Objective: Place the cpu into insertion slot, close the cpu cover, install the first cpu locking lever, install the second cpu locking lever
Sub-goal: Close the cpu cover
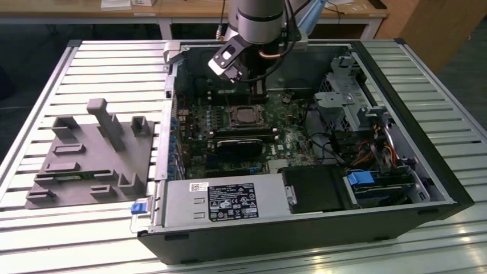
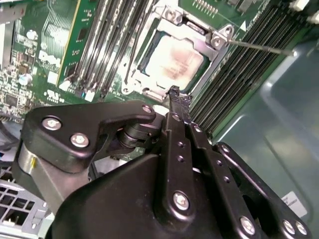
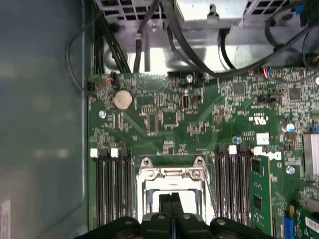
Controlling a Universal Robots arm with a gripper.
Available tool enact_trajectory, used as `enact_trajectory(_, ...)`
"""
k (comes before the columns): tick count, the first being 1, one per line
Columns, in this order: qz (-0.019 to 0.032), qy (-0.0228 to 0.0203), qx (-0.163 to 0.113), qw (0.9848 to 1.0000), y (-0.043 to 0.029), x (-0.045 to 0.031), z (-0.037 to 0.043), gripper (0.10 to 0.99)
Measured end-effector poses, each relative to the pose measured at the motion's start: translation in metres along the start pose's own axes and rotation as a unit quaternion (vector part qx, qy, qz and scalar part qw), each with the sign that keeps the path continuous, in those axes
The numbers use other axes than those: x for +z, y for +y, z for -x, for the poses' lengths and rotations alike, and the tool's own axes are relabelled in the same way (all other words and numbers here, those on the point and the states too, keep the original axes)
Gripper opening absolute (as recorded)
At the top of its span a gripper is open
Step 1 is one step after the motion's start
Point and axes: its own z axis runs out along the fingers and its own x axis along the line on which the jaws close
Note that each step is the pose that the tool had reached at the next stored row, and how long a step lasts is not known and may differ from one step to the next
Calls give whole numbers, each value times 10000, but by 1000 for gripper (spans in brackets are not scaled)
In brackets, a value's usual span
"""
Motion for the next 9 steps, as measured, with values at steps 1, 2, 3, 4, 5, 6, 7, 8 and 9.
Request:
enact_trajectory(1,0,0,0,10000,-9,7,6,106)
enact_trajectory(2,0,0,0,10000,-18,14,11,106)
enact_trajectory(3,0,0,0,10000,-25,21,15,106)
enact_trajectory(4,0,1,0,10000,-28,31,19,106)
enact_trajectory(5,0,0,0,10000,-31,41,23,106)
enact_trajectory(6,0,0,-1,10000,-34,51,27,106)
enact_trajectory(7,0,1,0,10000,-39,63,29,106)
enact_trajectory(8,0,1,0,10000,-46,74,30,106)
enact_trajectory(9,0,0,0,10000,-57,84,32,106)
